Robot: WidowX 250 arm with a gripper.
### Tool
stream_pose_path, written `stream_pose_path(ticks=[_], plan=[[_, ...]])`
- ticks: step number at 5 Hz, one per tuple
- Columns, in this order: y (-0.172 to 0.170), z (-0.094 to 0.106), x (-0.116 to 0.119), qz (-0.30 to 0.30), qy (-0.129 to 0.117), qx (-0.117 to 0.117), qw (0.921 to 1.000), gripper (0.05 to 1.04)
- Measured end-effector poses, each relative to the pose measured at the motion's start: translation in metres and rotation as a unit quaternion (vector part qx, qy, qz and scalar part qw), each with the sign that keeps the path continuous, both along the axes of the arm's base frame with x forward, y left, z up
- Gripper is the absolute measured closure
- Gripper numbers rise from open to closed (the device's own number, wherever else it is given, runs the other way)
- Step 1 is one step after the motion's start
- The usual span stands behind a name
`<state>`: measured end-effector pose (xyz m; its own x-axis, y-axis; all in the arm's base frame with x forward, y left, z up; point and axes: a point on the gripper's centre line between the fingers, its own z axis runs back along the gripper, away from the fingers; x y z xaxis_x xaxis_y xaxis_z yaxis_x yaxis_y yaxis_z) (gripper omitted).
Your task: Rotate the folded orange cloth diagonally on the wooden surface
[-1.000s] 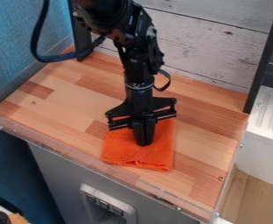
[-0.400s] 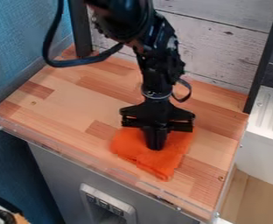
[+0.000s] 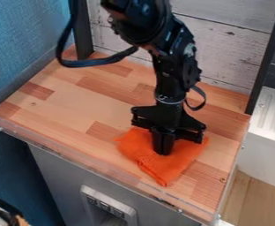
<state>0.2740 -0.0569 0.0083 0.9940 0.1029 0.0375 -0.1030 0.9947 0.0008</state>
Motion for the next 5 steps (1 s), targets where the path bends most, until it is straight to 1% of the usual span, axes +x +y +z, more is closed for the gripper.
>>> stream_pose_path(ticks=[1,2,3,4,5], plan=[[-0.006,0.0,0.004,-0.03,0.011,0.007,0.9995,0.997],[-0.009,0.005,0.002,-0.058,0.033,0.011,0.9977,0.843],[-0.014,0.023,0.017,-0.076,0.035,0.006,0.9965,0.587],[-0.014,0.038,0.038,-0.079,0.038,0.003,0.9961,0.287],[-0.01,0.053,0.059,-0.082,0.034,0.002,0.996,0.089]])
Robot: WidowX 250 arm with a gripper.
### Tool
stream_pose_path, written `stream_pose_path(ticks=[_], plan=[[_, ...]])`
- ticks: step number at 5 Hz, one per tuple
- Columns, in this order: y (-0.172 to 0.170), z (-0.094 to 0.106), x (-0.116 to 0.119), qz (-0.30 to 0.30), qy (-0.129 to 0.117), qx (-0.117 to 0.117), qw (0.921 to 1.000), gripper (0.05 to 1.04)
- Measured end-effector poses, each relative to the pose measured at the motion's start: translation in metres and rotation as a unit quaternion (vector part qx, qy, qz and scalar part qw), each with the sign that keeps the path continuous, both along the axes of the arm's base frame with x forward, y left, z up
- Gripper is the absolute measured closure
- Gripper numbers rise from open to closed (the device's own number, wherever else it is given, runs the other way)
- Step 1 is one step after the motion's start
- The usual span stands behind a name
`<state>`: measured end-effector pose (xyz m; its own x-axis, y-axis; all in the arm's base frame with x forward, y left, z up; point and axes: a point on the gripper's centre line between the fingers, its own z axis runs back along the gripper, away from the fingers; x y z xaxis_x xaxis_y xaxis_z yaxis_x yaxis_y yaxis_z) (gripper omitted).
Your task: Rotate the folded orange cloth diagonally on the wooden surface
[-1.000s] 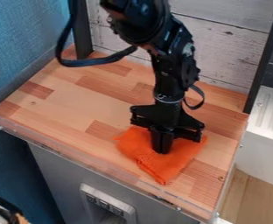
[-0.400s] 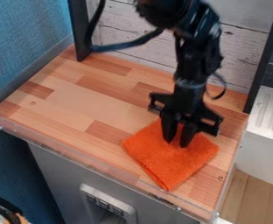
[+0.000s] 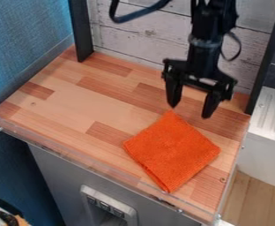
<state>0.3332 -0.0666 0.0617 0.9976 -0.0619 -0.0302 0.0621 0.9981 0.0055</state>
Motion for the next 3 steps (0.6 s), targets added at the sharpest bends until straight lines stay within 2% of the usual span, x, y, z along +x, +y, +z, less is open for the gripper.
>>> stream_pose_path(ticks=[2,3], plan=[[0.016,0.034,0.025,0.008,-0.014,-0.005,0.9999,0.089],[0.019,0.04,0.028,0.012,-0.014,-0.006,0.9998,0.089]])
